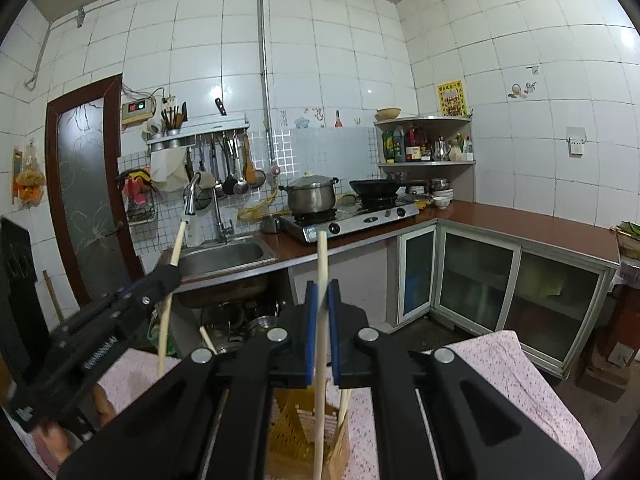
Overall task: Organize utensils
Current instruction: 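Lower the chopsticks into the yellow holder and open both tools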
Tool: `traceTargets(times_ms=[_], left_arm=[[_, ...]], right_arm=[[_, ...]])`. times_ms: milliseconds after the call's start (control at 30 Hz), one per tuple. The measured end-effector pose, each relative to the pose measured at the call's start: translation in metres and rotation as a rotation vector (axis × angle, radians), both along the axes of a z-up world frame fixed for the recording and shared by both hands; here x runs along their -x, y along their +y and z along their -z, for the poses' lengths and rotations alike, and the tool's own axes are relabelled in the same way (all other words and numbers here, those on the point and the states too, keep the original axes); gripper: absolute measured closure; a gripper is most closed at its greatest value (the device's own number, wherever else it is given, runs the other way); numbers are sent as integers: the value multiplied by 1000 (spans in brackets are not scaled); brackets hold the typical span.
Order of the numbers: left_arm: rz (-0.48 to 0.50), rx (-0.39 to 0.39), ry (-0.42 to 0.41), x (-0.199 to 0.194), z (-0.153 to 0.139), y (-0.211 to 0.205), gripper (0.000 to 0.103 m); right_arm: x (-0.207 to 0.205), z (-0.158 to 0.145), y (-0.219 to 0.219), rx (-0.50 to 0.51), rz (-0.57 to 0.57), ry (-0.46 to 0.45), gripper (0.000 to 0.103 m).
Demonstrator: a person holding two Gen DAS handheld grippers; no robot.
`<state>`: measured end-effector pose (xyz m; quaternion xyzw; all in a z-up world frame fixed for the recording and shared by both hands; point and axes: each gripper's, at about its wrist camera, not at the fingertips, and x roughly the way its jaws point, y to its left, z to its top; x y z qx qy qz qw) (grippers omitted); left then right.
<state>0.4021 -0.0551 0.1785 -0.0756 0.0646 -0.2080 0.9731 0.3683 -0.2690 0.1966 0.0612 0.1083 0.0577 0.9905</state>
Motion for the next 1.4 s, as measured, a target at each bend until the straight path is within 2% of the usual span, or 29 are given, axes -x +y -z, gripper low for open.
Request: traceTargets(times_ms=[133,300,533,633,767,867,933,1033,1333,1400], left_arm=[[-14,41,-45,-19,-1,-1,99],[-21,44,-25,-30,7,-2,99],[-18,2,31,-41,31,-7,98],[-35,-23,31,-41,37,-9,98],[-53,-10,18,-39,24,-1,98],[-60,23,-24,-32,6,5,98],[-66,16,-53,-28,3,2,99],[-91,-16,-83,-29,16,-5,98],[-97,-37,-44,-38,62,-11,98],[-97,-24,-26,-36,70,-6,99]], right_arm=[[-5,-5,-2,-2,15,-32,97],[-14,1,-3,-15,17,-45,97],[-24,13,1,-15,18,-44,97],[-25,17,0,-15,20,-40,97],[-26,11,-2,-19,25,-56,97],[-26,5,-2,-25,23,-70,97],[-26,6,1,-19,22,-72,97],[-28,14,5,-6,16,-58,97],[-38,36,6,-4,7,-60,97],[-38,52,8,0,2,-62,97]])
